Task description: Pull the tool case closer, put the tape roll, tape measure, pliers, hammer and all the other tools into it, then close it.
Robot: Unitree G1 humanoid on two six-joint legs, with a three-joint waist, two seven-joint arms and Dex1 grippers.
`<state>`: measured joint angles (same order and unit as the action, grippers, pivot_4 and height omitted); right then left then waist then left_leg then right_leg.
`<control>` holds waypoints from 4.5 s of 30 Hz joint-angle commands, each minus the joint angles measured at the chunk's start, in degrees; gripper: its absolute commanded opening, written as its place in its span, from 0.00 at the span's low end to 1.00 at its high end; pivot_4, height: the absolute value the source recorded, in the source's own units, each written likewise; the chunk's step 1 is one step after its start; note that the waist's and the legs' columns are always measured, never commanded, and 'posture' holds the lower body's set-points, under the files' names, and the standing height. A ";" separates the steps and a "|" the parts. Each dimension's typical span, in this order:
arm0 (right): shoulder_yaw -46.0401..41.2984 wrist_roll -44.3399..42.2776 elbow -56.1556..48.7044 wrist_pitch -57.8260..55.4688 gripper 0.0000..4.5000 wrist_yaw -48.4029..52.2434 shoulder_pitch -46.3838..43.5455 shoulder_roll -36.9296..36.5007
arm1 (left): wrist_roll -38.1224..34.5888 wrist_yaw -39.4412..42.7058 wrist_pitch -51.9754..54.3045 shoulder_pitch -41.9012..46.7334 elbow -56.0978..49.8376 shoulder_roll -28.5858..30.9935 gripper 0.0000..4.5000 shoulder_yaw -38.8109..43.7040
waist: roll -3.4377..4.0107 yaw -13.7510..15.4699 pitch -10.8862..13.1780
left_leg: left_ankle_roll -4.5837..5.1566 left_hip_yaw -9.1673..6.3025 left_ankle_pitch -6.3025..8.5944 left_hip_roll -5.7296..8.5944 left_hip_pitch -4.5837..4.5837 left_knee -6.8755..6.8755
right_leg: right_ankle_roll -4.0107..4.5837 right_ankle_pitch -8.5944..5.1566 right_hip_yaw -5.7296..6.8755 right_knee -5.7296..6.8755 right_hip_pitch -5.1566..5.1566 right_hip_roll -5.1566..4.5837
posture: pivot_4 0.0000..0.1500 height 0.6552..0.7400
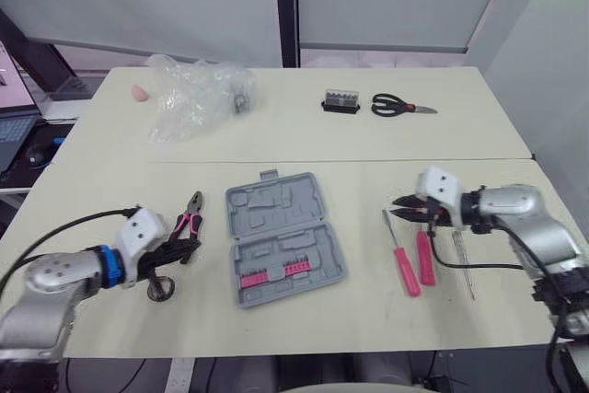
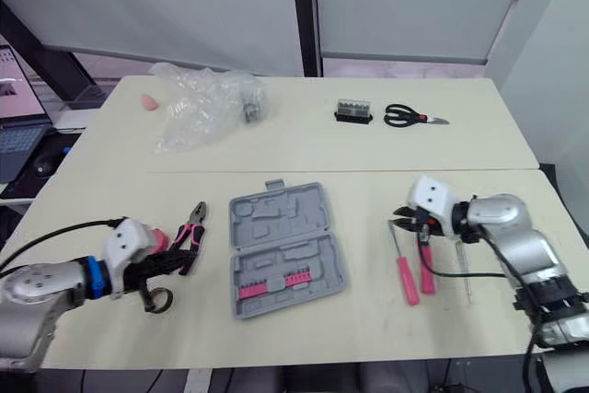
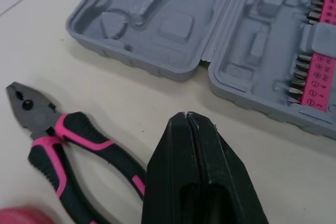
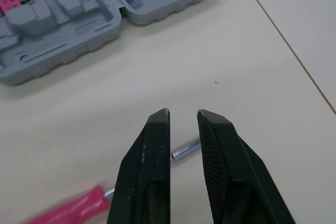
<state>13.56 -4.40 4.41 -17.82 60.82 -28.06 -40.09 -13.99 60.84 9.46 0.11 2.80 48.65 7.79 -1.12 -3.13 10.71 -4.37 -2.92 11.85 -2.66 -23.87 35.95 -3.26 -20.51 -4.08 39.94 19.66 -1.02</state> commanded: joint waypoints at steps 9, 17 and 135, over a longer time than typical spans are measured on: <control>8.26 8.74 13.52 2.64 0.00 -5.23 -8.41 12.00 | 7.49 -0.51 -8.06 7.78 12.32 -3.52 0.00 -8.45 | 0.01 0.04 0.00 | 0.00 0.00 0.00 0.02 -0.03 0.01 | 0.00 0.00 0.03 0.06 0.07 -0.04 | 1.00 1.00; 9.60 10.72 19.93 5.22 0.00 -5.41 -11.09 17.18 | 9.18 -1.86 -10.17 10.06 15.85 -6.08 0.00 -10.16 | 0.02 0.11 0.01 | 0.00 -0.02 0.00 0.02 -0.02 0.02 | 0.00 0.00 0.06 0.10 0.07 -0.03 | 1.00 1.00; 5.67 -5.48 -25.24 -30.05 0.00 -15.01 23.44 2.63 | 8.69 6.11 -6.10 -0.58 -2.59 -0.25 0.00 -15.57 | -0.09 1.23 -0.12 | 0.01 -0.10 0.00 -0.05 0.03 -0.04 | 0.06 -0.06 0.04 -0.03 -0.04 0.06 | 1.00 1.00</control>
<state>22.14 -10.42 -22.46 -48.22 46.32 -5.48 -35.49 -5.47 67.00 4.18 -0.37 -0.51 47.03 -9.16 -1.22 -1.90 10.59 -4.36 -3.02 11.86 -2.70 -23.84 35.91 -3.20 -20.57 -4.03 39.90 19.62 -0.97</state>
